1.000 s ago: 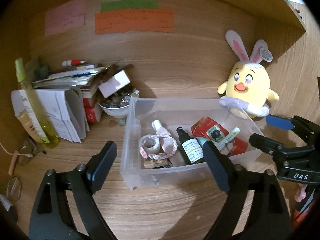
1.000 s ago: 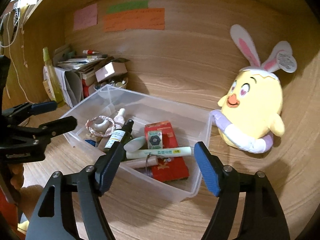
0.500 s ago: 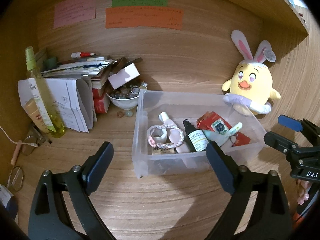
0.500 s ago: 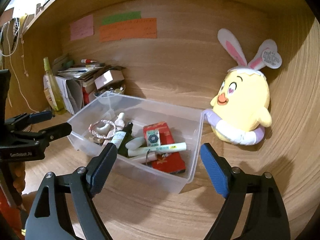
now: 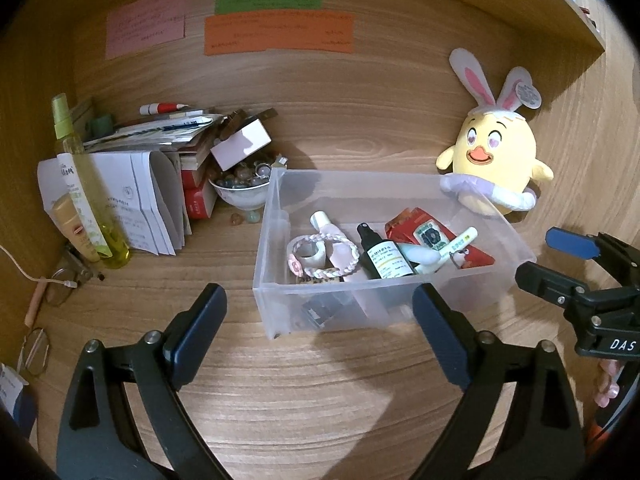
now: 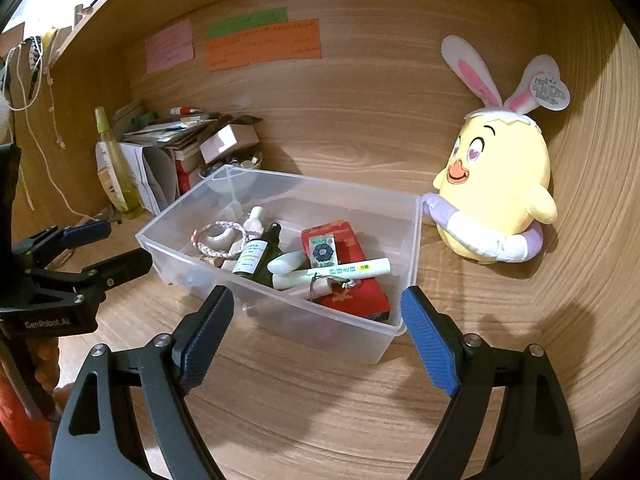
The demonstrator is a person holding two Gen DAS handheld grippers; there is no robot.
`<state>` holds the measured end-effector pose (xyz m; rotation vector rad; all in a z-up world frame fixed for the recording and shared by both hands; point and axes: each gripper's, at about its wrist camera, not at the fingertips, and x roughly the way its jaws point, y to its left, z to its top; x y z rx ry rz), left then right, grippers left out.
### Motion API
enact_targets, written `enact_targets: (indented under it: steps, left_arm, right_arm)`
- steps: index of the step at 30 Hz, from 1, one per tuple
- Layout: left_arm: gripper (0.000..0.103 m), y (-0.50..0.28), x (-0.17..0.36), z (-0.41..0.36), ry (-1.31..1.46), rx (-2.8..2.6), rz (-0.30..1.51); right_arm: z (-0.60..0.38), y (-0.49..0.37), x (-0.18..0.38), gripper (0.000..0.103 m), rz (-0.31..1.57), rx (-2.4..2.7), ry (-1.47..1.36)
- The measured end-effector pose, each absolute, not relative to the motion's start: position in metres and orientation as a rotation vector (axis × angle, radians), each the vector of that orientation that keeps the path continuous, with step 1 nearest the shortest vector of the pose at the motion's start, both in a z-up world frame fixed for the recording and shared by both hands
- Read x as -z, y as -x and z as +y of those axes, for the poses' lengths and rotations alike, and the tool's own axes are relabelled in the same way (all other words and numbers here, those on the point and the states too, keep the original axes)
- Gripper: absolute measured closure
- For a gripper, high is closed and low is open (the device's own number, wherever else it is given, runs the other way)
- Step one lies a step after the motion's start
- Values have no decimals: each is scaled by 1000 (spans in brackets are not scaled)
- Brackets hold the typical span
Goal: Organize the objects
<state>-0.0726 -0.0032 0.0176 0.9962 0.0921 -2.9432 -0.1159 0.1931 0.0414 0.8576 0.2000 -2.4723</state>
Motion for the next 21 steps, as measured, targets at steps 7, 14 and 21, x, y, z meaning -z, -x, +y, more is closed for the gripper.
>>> enact_targets:
  steps: [7,14,21]
  left_arm:
    - [8,70,-17,-2,-997,2944,93]
    - [7,68,-16,0,-1000,2945,90]
    - [7,68,-16,0,-1002,2946,96]
  right_arm:
    - [193,113,-41,19,199,2468,-858]
    - [195,111,-41,19,197,2465,-853]
    - [196,111,-41,19,197,2462,-857]
